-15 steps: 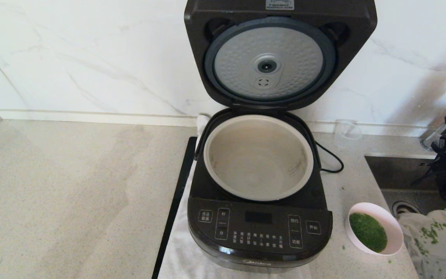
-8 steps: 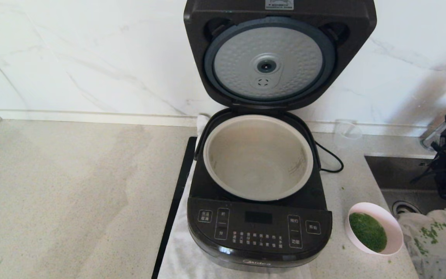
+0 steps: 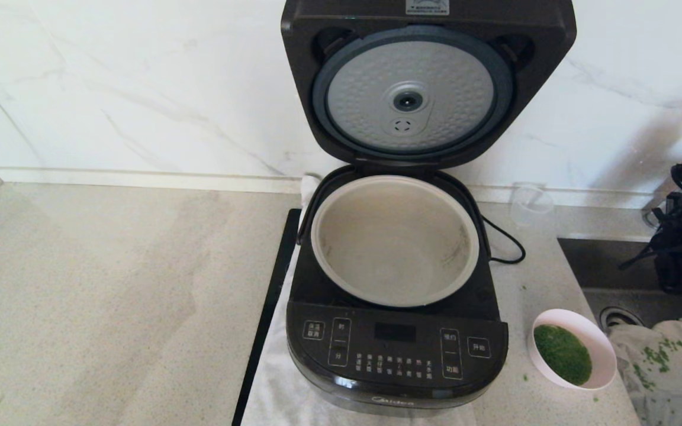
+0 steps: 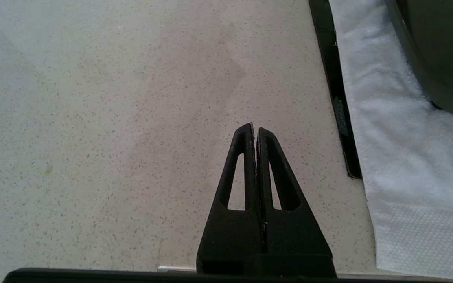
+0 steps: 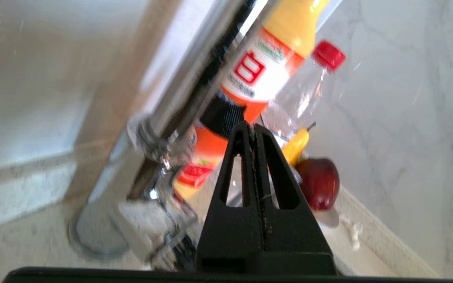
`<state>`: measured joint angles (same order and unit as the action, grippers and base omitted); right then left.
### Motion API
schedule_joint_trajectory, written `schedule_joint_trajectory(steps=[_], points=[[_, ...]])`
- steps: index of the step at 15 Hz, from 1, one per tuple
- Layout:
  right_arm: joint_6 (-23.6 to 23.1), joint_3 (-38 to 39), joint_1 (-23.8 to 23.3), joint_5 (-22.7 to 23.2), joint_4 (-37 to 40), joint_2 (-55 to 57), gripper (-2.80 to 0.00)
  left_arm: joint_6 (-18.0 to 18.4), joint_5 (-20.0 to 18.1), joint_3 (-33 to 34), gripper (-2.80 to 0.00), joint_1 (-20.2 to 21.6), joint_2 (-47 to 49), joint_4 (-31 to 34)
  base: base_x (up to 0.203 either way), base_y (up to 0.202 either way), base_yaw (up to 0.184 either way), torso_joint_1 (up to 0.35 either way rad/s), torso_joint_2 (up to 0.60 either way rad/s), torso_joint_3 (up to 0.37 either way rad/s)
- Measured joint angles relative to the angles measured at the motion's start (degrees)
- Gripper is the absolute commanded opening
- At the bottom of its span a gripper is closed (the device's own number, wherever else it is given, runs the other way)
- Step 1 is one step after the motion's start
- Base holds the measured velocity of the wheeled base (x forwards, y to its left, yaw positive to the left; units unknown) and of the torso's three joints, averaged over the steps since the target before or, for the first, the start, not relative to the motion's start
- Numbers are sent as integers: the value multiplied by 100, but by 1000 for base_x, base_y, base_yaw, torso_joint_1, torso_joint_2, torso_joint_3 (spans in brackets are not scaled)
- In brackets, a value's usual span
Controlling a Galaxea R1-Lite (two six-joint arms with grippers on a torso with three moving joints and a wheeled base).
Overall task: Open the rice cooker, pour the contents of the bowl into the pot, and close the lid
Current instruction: Turn on the tap
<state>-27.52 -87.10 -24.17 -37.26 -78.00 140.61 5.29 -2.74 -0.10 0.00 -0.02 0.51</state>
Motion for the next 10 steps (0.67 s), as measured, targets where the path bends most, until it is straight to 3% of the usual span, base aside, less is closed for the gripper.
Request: schedule_joint_trajectory(steps=[10], points=[[-254,-941,-71,-240,348,628,-280,5,0,0,-280,2,0,1,0,0,0,0,0,0]])
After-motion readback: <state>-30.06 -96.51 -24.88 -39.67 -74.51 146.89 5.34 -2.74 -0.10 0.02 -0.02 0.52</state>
